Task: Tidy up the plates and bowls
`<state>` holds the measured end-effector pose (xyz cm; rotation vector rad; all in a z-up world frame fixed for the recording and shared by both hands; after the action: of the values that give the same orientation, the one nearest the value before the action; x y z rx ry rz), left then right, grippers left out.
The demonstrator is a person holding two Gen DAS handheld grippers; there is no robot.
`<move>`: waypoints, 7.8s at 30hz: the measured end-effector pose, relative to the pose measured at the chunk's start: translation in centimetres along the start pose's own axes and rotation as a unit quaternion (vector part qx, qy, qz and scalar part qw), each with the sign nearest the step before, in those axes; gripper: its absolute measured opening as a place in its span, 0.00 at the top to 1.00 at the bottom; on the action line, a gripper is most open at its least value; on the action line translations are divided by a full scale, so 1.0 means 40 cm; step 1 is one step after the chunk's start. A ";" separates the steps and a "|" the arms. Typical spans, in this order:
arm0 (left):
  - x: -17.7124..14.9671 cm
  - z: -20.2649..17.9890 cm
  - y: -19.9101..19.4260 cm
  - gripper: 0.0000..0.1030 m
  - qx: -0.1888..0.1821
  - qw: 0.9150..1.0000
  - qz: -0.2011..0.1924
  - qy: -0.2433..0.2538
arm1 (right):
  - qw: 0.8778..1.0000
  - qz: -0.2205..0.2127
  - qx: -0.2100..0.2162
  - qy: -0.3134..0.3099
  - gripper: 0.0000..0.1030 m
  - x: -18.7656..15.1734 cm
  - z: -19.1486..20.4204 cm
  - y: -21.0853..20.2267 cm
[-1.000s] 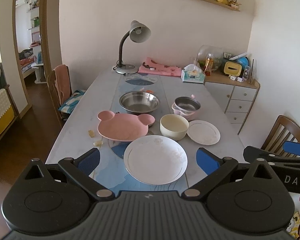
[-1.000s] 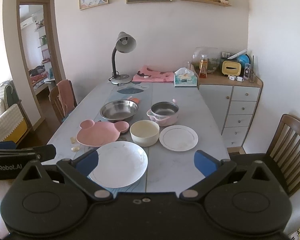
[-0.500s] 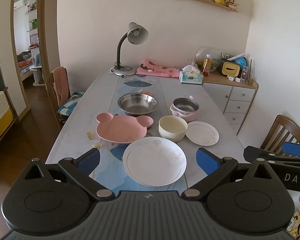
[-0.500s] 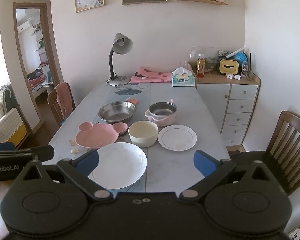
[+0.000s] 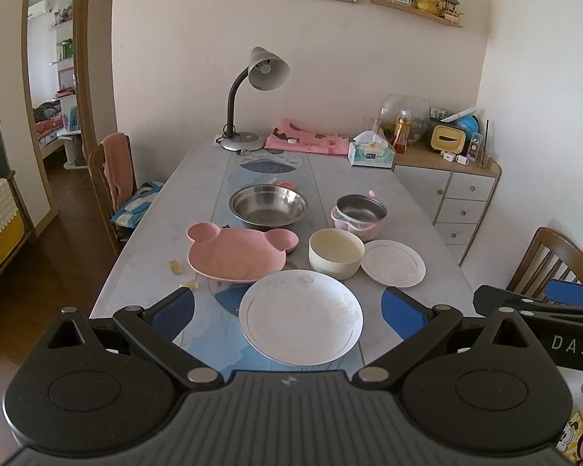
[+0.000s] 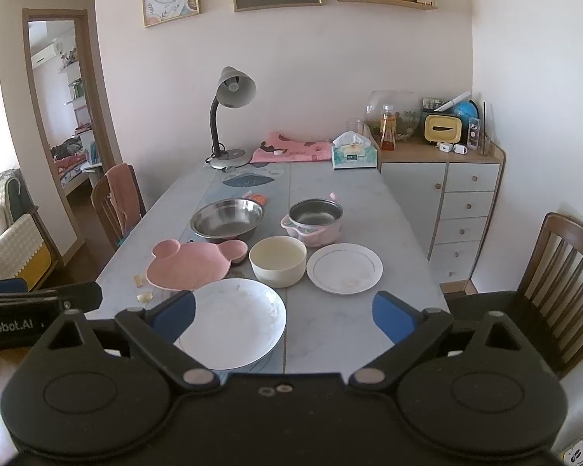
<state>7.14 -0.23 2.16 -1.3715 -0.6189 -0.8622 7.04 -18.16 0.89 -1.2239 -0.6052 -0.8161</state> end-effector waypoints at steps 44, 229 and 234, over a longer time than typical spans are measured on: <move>-0.029 0.049 0.390 0.00 0.016 0.999 0.047 -0.013 | 0.991 0.109 0.069 -0.044 0.06 0.023 -0.038 0.466; 0.048 -0.358 0.907 0.25 -0.088 0.982 0.163 -0.045 | 0.968 0.235 0.008 -0.090 0.16 0.169 -0.464 0.936; 0.045 -0.375 0.962 0.25 -0.087 0.979 0.175 -0.057 | 0.963 0.252 0.013 -0.091 0.20 0.171 -0.482 1.011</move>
<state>38.08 -15.87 -20.32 -1.6375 -0.3768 -0.5648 43.42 -33.14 -21.59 -1.3591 -0.4185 -0.2688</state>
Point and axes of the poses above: each gripper's, at about its wrist camera, not at the fingertips, and y roughly the way its jaws point, z to its left, x to its top, the point moved 7 cm from there along y, roughly the way its jaws point, and after that the axes turned 13 degrees about y, right-handed, at the moved point
